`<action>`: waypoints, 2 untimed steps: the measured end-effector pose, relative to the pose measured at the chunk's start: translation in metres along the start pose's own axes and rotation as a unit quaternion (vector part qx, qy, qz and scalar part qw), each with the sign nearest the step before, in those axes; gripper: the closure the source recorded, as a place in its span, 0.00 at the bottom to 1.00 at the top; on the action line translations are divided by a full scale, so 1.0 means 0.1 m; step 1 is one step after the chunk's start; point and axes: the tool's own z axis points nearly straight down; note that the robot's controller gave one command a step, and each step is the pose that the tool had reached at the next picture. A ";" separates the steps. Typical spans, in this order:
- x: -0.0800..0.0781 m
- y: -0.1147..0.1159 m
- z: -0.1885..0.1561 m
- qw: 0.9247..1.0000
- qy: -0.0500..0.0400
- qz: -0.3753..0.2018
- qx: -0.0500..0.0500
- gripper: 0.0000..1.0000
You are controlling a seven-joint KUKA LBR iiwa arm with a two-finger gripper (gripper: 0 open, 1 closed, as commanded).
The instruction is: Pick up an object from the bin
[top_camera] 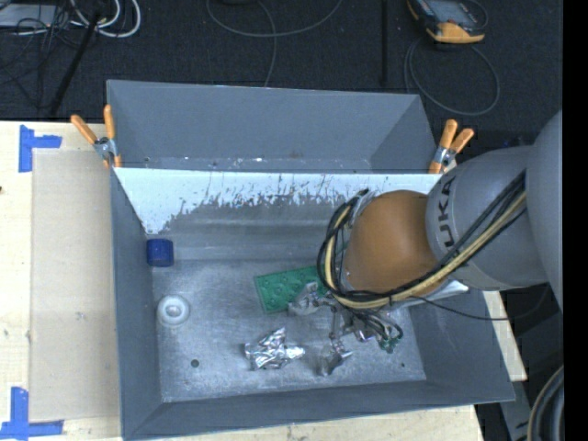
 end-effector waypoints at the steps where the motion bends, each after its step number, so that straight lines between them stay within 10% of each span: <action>1: -0.31 0.96 0.01 0.995 0.001 -0.096 0.001 0.00; 2: -0.32 0.96 -0.01 0.996 0.000 -0.095 0.001 1.00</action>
Offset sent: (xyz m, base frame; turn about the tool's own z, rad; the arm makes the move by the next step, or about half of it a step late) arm -0.0019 0.0988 -0.0035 -0.1869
